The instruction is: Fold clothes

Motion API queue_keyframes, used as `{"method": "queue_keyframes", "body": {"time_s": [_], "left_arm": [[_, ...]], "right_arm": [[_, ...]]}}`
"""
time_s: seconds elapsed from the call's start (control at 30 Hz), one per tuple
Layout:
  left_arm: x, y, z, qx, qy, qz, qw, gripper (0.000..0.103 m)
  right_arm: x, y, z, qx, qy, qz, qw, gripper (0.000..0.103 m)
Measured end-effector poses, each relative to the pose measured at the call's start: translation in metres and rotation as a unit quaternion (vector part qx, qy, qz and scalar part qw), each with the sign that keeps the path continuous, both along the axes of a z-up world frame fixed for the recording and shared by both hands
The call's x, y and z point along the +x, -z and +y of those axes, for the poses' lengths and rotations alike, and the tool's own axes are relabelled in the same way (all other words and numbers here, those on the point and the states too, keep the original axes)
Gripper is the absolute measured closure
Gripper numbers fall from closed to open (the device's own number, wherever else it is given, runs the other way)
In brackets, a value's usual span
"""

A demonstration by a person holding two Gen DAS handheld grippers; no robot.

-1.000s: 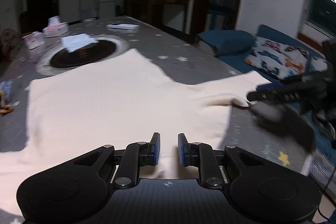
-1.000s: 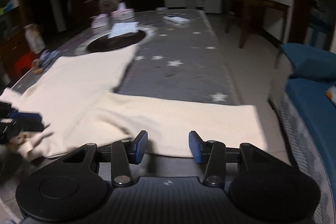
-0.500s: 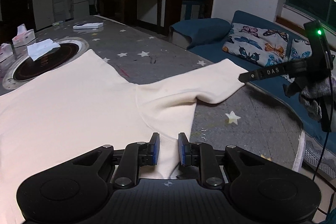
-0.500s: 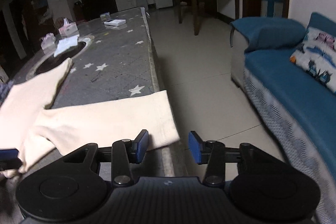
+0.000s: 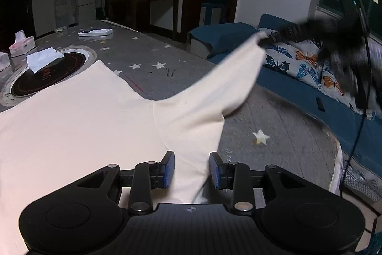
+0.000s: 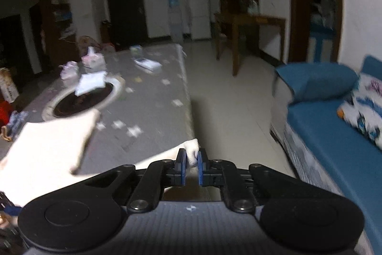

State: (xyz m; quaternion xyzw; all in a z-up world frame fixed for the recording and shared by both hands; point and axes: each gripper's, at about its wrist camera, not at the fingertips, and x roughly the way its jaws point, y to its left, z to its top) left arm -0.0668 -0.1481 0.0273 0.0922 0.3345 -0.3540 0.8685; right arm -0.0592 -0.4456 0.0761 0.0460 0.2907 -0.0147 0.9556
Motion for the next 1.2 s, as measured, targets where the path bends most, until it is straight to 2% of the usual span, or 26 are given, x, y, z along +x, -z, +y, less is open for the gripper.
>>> {"method": "queue_keyframes", "body": {"time_s": [0.13,0.33,0.53,0.77,0.87,1.0,1.13,1.2], "left_arm": [[-0.002,-0.012,0.028,-0.019,-0.033,-0.010,0.9992,0.057],[-0.003,-0.027,0.093,-0.038,-0.132,-0.024,0.9902,0.057],[-0.014,-0.031,0.146,-0.048,-0.208,-0.030,0.9765,0.057],[-0.023,-0.027,0.172,-0.055,-0.242,-0.020,0.9686,0.057],[-0.021,-0.023,0.174,-0.057,-0.243,-0.016,0.9682,0.057],[-0.019,-0.019,0.172,-0.057,-0.243,-0.012,0.9684,0.057],[-0.020,-0.022,0.172,-0.060,-0.240,-0.017,0.9687,0.057],[-0.018,-0.024,0.170,-0.065,-0.235,-0.018,0.9698,0.059]], "right_arm": [[0.012,-0.029,0.037,-0.001,-0.057,-0.021,0.998,0.094],[0.025,-0.054,0.118,0.003,-0.169,-0.041,0.985,0.094],[0.037,-0.044,0.199,0.014,-0.262,-0.022,0.965,0.095],[0.038,-0.015,0.267,0.028,-0.334,0.014,0.942,0.095],[0.032,-0.007,0.276,0.045,-0.354,0.025,0.934,0.091],[0.028,-0.003,0.276,0.047,-0.361,0.031,0.931,0.087],[0.021,-0.005,0.252,0.023,-0.343,0.030,0.938,0.087],[0.017,0.003,0.231,-0.003,-0.319,0.042,0.947,0.087]]}}
